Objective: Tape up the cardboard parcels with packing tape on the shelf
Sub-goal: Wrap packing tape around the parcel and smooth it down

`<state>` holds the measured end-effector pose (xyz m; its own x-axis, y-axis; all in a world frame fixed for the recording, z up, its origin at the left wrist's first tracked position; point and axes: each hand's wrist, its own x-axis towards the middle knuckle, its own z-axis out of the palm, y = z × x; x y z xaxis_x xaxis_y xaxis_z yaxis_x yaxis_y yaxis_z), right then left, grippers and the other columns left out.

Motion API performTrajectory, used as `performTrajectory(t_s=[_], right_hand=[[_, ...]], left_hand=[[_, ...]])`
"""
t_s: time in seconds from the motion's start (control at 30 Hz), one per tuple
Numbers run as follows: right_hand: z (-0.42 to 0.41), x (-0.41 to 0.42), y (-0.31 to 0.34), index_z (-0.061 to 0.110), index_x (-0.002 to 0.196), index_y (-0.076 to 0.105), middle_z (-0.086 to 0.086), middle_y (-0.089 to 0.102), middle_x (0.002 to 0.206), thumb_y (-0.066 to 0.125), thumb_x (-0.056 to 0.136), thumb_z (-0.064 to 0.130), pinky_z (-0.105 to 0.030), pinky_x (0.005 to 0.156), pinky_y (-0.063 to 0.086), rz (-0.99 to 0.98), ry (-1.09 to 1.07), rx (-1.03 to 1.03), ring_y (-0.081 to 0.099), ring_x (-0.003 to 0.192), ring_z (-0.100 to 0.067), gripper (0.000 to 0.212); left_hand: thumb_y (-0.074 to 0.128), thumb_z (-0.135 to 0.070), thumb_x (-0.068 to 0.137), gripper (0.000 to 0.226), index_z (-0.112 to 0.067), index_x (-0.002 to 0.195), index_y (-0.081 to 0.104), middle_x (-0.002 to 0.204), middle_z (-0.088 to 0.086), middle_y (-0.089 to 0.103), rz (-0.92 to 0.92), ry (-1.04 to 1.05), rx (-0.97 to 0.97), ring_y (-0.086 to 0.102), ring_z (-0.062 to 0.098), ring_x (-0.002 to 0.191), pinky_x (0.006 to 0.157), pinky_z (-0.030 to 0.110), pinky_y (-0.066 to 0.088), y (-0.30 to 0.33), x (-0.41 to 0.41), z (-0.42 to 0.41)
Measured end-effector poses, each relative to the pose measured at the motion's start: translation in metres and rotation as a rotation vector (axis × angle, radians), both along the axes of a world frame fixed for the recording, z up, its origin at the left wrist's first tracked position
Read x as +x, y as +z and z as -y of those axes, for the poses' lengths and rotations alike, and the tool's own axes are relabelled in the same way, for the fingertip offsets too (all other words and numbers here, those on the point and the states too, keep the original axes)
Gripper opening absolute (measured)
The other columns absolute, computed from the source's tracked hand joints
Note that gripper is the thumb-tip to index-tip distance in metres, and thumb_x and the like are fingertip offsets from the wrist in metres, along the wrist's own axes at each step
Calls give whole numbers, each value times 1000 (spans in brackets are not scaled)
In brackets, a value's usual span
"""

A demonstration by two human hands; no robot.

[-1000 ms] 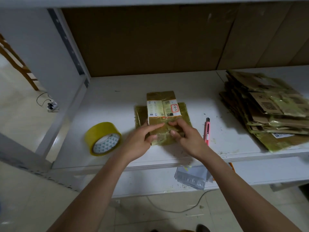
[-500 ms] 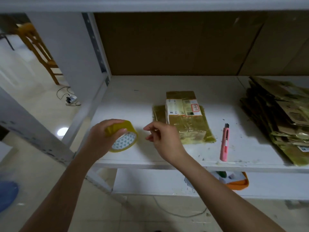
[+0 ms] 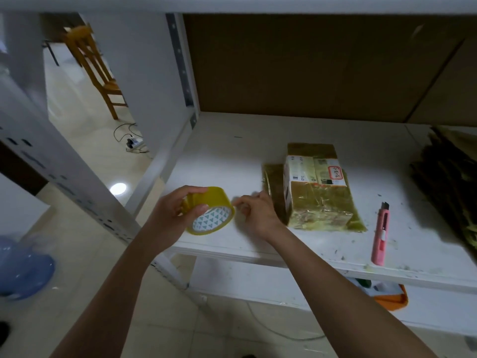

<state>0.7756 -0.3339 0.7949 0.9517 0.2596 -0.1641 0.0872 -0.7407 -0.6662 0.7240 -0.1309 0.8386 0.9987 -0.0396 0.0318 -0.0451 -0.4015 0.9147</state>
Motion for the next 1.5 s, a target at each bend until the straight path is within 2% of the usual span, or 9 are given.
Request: performTrajectory(t_s=[0.2,0.43,0.6,0.73,0.9,1.0,1.13,1.37,1.5], right_hand=[[2,2,0,21,122,62,-2,34,112,51,94,5,-25,90,37,-32,27,-29,40,103,-20,34],[-1,4,13,37,138,50,-4,26,118,45,96,5,-36,115,24,-157,133,-108,25,129,-33,53],[0,10,23,37,100,66,-10,31,138,47,100,13,-41,116,25,-279,74,30,23,139,-35,30],[0,9,24,42,136,50,-11,17,150,39,102,8,-48,117,20,-290,136,-29,8,143,-38,50],[-1,9,28,39,136,51,-13,22,147,38,103,18,-42,117,16,-308,168,-29,14,139,-39,42],[-2,10,29,41,122,58,-12,23,145,38,102,14,-42,115,23,-333,155,-20,17,137,-38,40],[-9,15,28,34,74,57,-10,31,135,39,98,16,-46,109,35,-345,65,29,28,127,-36,35],[-8,21,16,41,60,61,-7,36,117,43,95,16,-49,103,37,-332,-13,175,38,123,-39,47],[-9,20,6,41,67,58,-2,38,113,48,91,23,-51,104,39,-255,15,196,43,119,-37,32]], left_hand=[[67,-14,90,26,-30,110,65,107,-2,67,-2,-9,-8,69,8,94,64,22,57,-4,0,-5],[67,-12,90,27,-30,110,65,104,-4,68,-31,-48,-39,69,12,96,65,22,56,-5,1,-13],[67,-9,89,37,-44,102,65,98,-6,70,-17,-48,-26,70,10,93,66,23,58,-4,-1,-13],[74,-4,79,41,-36,105,70,105,-13,70,-56,-49,-96,70,11,98,70,26,60,-4,-1,-13],[75,1,77,48,-34,109,71,111,-18,69,-57,-25,-139,66,2,103,71,19,56,-3,-6,-13],[73,3,78,51,-40,105,72,113,-15,69,-53,-22,-188,66,2,103,71,20,57,-6,-8,-16],[70,9,79,48,-27,111,69,114,-3,70,-80,7,-285,67,9,105,71,23,58,-9,-11,-15],[70,7,75,51,-33,106,75,119,1,68,-95,-12,-377,67,18,109,77,28,59,-14,-11,-20],[71,1,72,50,-39,103,76,122,4,67,-100,-30,-414,65,22,112,79,30,59,-15,-11,-22]])
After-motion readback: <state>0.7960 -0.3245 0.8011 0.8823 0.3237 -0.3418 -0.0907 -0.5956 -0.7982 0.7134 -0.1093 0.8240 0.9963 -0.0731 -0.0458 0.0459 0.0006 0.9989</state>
